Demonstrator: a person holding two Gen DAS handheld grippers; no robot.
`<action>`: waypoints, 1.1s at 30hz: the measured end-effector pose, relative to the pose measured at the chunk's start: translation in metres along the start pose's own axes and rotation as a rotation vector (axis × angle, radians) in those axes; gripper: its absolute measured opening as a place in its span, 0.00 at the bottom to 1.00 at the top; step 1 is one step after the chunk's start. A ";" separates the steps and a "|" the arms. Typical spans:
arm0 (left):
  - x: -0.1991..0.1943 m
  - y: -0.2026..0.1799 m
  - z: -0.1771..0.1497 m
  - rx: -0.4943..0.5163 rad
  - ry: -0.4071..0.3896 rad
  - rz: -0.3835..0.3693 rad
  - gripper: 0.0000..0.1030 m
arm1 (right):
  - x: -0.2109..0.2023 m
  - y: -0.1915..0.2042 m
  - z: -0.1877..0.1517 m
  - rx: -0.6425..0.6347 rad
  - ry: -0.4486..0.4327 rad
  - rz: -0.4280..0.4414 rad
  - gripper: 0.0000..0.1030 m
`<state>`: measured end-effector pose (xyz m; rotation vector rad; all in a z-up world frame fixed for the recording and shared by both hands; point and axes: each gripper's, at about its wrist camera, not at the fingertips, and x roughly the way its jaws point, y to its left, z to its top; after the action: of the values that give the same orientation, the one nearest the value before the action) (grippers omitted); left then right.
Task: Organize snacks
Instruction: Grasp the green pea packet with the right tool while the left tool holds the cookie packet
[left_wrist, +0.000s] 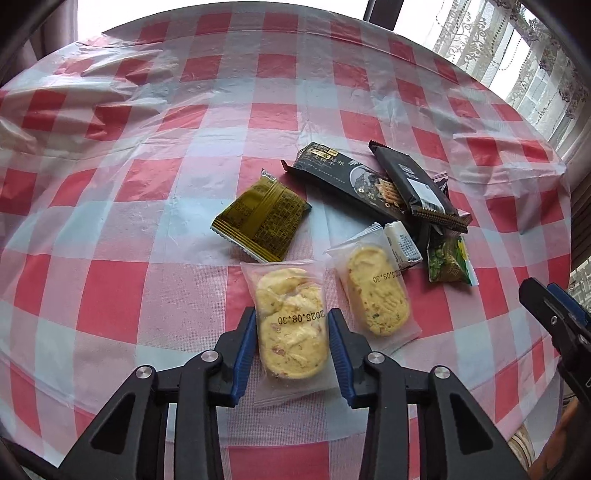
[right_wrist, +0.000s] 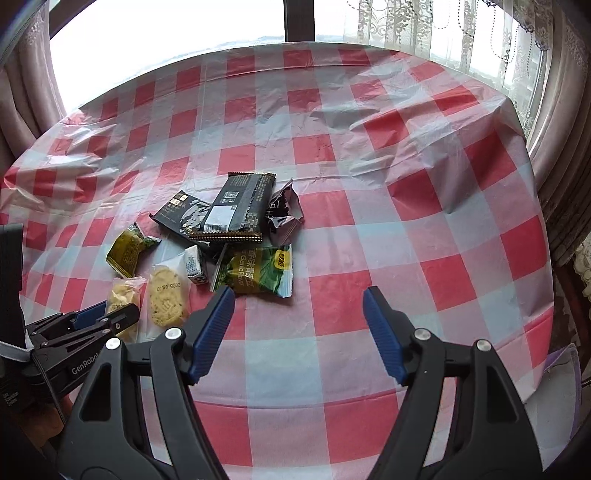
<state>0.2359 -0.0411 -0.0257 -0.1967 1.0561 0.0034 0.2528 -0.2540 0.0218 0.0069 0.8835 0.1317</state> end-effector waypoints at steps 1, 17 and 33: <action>0.000 0.002 0.001 -0.003 -0.004 0.002 0.37 | 0.005 0.003 0.001 -0.003 0.003 0.001 0.74; -0.002 0.019 0.001 -0.064 -0.059 -0.045 0.37 | 0.061 0.027 0.014 -0.024 0.070 -0.006 0.74; -0.004 0.023 -0.002 -0.082 -0.072 -0.071 0.37 | 0.074 0.039 0.003 -0.090 0.084 0.009 0.40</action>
<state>0.2299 -0.0186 -0.0264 -0.3059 0.9777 -0.0104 0.2967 -0.2069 -0.0309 -0.0794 0.9611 0.1817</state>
